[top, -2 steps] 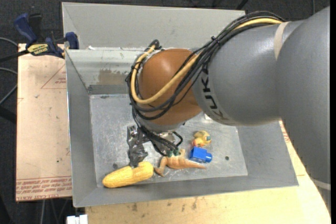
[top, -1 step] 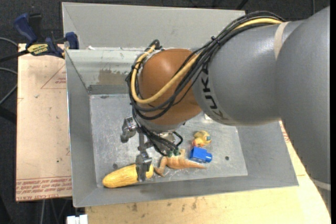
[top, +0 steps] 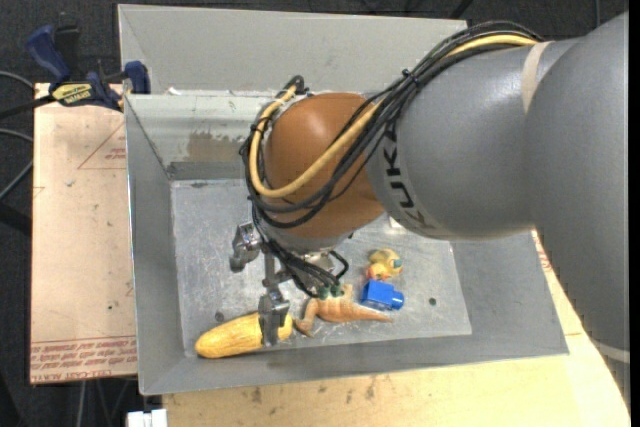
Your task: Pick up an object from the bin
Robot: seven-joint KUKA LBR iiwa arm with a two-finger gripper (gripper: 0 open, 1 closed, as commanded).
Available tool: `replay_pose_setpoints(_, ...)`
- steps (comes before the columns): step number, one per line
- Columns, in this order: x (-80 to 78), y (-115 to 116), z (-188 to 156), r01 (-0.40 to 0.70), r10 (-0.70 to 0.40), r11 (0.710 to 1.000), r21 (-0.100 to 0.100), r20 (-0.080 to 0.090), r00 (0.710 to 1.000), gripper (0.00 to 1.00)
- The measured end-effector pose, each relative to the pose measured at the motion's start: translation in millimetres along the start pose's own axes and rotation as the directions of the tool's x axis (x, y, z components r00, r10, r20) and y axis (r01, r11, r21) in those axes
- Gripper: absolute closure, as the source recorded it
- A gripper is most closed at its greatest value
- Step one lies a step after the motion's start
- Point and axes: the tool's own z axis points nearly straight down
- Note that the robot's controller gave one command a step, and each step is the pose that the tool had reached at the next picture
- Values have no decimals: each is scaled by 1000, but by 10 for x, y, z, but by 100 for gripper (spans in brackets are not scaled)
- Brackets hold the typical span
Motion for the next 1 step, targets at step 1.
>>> replay_pose_setpoints(1, 135, -270, 277, 68, -68, 998, -1, 5, 998, 0)
